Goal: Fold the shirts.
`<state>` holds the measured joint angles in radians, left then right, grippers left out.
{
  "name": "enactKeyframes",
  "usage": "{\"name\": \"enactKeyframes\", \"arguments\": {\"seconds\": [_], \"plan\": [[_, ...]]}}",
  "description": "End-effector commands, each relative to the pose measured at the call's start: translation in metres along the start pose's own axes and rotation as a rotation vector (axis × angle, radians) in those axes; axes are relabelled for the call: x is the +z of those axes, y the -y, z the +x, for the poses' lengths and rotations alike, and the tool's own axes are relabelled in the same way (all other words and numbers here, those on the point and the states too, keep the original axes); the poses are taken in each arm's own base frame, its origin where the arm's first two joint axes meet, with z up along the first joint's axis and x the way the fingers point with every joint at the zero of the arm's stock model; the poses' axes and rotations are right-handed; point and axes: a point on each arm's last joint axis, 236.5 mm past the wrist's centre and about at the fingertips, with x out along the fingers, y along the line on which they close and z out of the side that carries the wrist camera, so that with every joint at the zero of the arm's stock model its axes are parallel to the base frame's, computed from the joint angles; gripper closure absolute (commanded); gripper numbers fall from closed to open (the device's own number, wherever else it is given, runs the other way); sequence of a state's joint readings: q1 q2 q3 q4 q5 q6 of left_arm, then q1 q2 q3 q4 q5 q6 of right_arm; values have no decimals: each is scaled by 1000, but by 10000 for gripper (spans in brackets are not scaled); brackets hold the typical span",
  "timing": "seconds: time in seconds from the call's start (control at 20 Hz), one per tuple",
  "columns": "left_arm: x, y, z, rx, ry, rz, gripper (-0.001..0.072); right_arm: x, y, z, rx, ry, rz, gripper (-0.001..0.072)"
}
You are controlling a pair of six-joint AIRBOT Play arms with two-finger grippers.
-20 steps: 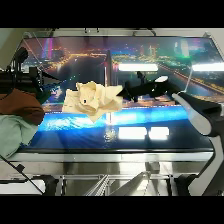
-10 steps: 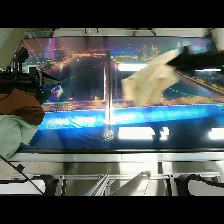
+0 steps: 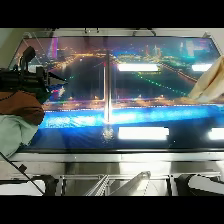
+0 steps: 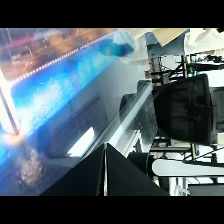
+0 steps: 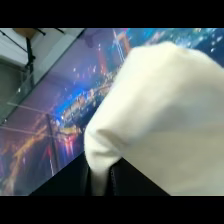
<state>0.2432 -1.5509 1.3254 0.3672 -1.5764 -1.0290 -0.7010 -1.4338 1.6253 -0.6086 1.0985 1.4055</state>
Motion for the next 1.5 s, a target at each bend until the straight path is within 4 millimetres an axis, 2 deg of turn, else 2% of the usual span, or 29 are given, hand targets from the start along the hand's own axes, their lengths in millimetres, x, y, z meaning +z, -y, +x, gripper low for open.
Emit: {"name": "enactKeyframes", "arguments": {"seconds": [0.0,0.1,0.2,0.25,0.3,0.4,0.5,0.6,0.7,0.8,0.9,1.05,1.15,1.25,1.35,1.45], "plan": [[6,2,21,22,10,22,697,48,-6,1,133,28,-15,681],[8,3,32,31,14,33,696,73,-30,-12,191,90,-139,682],[11,1,38,49,23,41,696,93,-34,-30,174,162,-188,682],[13,1,40,53,28,43,696,95,-25,-36,151,163,-168,682],[13,0,41,54,28,54,696,89,1,-39,82,123,-103,683],[12,-3,43,50,20,52,696,56,83,-48,-177,-13,58,684],[8,-9,46,39,-3,30,695,10,168,-75,-493,-172,152,684],[0,-18,51,18,-44,-3,696,-33,220,-108,-679,-303,232,686],[-8,-27,58,-3,-85,-40,696,-59,250,-131,-752,-284,346,685],[-18,-34,66,-26,-132,-70,696,-75,274,-157,-797,-155,407,685],[-29,-33,75,-50,-183,-85,696,-99,298,-191,-852,-16,485,685],[-39,-30,87,-62,-227,-85,697,-155,331,-235,-924,72,637,684],[-42,-26,93,-68,-242,-80,696,-192,350,-249,-948,55,703,683],[-48,-21,95,-82,-269,-76,697,-215,365,-258,-968,63,737,683],[-53,-17,96,-95,-293,-75,696,-229,374,-264,-983,74,760,680],[-55,-16,95,-101,-299,-76,697,-231,378,-270,-992,88,765,671]]}}
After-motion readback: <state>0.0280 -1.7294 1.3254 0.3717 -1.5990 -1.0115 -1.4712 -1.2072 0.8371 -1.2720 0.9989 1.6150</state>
